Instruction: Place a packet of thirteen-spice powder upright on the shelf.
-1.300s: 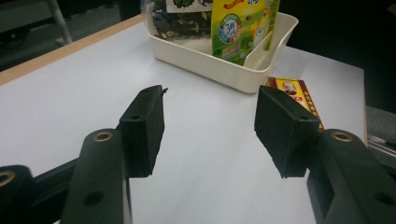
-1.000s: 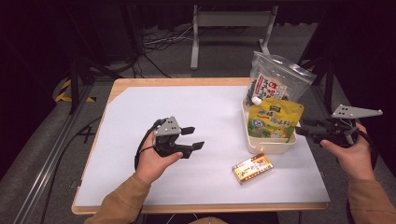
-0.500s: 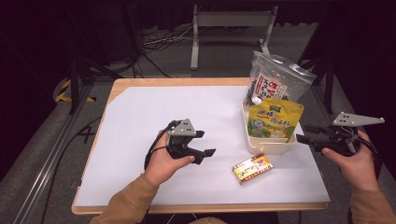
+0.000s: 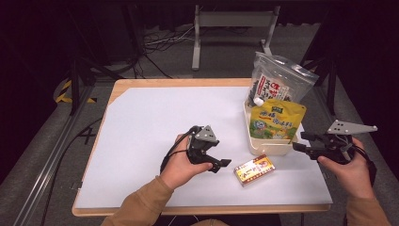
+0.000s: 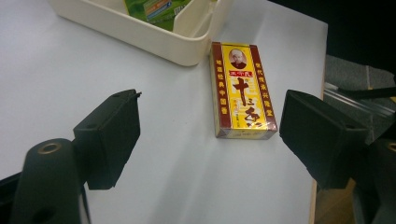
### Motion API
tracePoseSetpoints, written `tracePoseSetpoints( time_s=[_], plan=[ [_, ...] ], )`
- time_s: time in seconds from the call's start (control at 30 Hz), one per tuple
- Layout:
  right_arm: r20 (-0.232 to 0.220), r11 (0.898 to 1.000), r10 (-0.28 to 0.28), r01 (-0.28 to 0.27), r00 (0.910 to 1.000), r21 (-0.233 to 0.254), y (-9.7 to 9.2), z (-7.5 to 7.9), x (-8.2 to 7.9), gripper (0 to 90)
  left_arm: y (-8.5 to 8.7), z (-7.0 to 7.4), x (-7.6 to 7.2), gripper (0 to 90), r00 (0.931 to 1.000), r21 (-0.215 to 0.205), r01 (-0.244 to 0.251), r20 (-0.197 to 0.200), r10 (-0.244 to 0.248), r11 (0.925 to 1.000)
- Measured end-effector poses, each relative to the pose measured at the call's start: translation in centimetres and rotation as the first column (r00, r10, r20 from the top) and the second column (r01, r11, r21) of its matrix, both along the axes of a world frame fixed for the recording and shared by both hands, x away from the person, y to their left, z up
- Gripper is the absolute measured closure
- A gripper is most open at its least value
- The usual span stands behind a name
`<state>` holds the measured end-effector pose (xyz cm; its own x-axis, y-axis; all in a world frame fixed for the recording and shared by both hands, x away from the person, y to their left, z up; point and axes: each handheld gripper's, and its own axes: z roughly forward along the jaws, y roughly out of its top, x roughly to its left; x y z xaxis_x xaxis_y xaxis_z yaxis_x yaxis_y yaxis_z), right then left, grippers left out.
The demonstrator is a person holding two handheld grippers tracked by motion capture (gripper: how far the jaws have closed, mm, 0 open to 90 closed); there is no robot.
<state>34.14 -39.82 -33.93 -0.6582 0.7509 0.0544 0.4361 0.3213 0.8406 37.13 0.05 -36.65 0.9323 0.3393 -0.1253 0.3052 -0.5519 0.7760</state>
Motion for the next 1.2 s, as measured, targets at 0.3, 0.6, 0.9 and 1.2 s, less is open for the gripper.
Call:
tracePoseSetpoints(
  time_s=[0.3,0.6,0.9,1.2],
  plan=[
    [-0.008,1.0,0.011,-0.01,0.9999,0.011,0.6,-1.3,-0.3,40.0,-2.0,-0.5,0.1,18.4,0.9996,0.02,0.024,-0.015,-0.024,0.9995],
    [-0.016,0.999,0.03,-0.031,0.9994,-0.04,1.6,-1.9,-0.3,38.2,-3.6,-2.3,0.4,15.8,0.9978,0.051,0.051,-0.045,-0.048,0.9974],
    [-0.016,0.997,0.035,-0.036,0.9992,-0.062,2.1,-2.0,-0.5,37.7,-5.7,-4.3,0.5,14.6,0.9933,0.088,0.089,-0.081,-0.082,0.9921],
    [-0.021,0.997,0.044,-0.045,0.9988,-0.064,2.1,-2.1,-0.6,36.6,-6.7,-6.2,0.6,14.6,0.9896,0.093,0.102,-0.111,-0.091,0.9905]
  ],
)
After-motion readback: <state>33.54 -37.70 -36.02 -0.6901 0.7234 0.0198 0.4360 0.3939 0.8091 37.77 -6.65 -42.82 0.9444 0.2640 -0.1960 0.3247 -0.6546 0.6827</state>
